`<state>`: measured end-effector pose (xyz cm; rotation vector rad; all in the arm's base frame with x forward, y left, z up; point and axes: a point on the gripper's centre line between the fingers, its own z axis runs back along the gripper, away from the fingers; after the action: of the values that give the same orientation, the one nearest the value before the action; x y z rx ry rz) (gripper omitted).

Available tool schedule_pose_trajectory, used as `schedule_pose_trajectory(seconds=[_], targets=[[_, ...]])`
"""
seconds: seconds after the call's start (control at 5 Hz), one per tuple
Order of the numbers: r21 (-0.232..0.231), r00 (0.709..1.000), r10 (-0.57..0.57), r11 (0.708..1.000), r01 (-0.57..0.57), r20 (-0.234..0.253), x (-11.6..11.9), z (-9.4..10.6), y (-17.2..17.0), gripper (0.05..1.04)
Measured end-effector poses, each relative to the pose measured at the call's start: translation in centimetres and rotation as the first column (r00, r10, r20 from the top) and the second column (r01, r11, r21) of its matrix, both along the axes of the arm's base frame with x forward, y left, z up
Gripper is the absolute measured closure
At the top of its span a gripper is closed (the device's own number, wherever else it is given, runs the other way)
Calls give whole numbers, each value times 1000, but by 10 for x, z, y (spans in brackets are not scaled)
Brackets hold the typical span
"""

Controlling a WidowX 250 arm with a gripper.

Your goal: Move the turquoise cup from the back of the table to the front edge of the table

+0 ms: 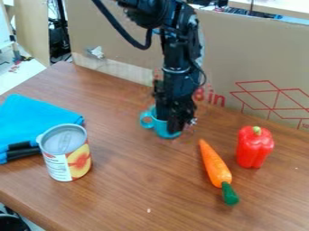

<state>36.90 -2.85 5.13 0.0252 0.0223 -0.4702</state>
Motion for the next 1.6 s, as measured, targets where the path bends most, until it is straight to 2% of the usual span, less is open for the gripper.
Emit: schedule_pose_trajectory(seconds=[0.2,0.4,0.6,0.8,1.0,1.2,1.4,1.6], targets=[[65,998,-48,997,50,-39,-3,9,-1,927],[70,993,-95,993,100,-68,-9,14,-10,997],[105,995,-84,991,78,49,-16,61,-11,999],[182,994,-86,981,73,68,-42,88,-26,1000],[234,998,-63,970,63,-4,-71,94,-37,1000],[182,992,-89,978,105,-94,-106,82,-54,999],[119,975,-143,979,164,-168,-133,58,-67,999],[93,958,-228,965,247,-176,-154,37,-81,1000]])
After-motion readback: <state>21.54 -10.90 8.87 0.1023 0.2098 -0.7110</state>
